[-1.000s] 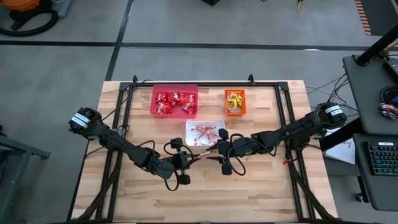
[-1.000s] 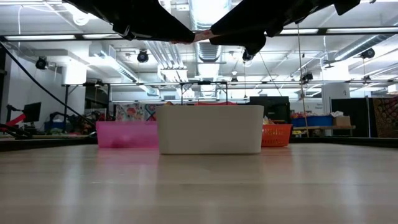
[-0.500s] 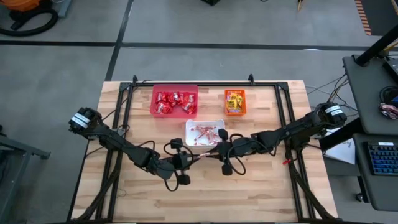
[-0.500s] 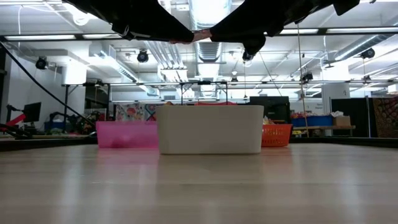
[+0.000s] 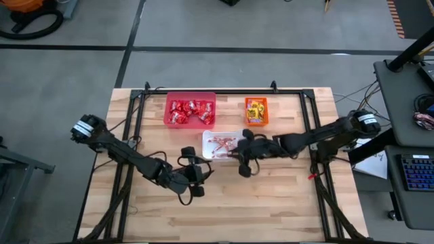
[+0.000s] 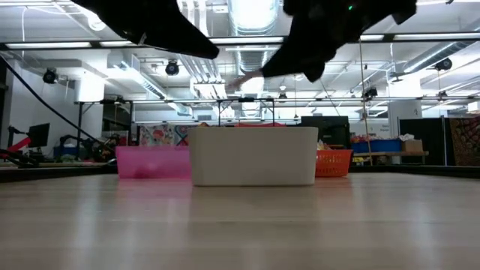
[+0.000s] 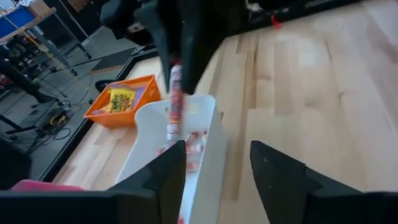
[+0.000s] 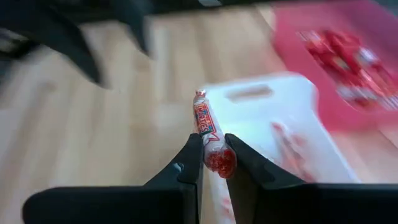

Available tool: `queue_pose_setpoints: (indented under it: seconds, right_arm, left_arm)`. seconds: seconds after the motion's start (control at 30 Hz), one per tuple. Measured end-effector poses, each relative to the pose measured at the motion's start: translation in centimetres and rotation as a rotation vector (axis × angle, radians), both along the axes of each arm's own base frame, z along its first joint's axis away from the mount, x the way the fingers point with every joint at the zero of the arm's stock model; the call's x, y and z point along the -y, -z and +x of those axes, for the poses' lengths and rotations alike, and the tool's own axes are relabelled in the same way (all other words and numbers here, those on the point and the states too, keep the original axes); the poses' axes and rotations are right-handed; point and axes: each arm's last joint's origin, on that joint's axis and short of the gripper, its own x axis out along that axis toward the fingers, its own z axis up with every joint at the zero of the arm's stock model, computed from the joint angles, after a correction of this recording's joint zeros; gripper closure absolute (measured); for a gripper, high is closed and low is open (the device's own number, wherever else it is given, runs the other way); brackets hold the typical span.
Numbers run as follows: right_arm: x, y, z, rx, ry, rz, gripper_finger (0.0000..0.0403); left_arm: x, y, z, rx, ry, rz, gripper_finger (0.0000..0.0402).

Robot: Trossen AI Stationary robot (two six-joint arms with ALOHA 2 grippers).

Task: Sort candy
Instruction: Put the white candy into the white bin

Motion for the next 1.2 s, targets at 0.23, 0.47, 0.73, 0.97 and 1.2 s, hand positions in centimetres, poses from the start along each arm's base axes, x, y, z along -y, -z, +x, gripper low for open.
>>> queue_pose_setpoints:
  seconds: [0.23,0.47,0.73,0.97,1.2]
  right_arm:
    - [4.1,-0.1,1.0,-0.197,0.146,-0.015,0.0361]
    - [7.3,0.3,2.8,-0.319,0.165,-0.072,0.0360]
    - [9.2,1.9,5.8,-0.457,0.113,-0.149,0.0360]
    - [9.3,2.6,7.8,-0.468,0.023,-0.164,0.0360]
    - [9.0,3.2,8.2,-0.469,-0.001,-0.115,0.0325]
  left_arm:
    - [-1.3,-1.5,-2.3,-0.016,0.009,0.026,0.0238]
    - [-3.7,-2.0,-6.3,0.021,0.030,0.015,0.0263]
    - [-6.2,-3.0,-9.7,0.136,0.175,-0.039,0.0298]
    - [-7.6,-3.6,-11.7,0.252,0.185,-0.057,0.0323]
    - [-8.0,-3.8,-12.4,0.288,0.167,-0.083,0.0325]
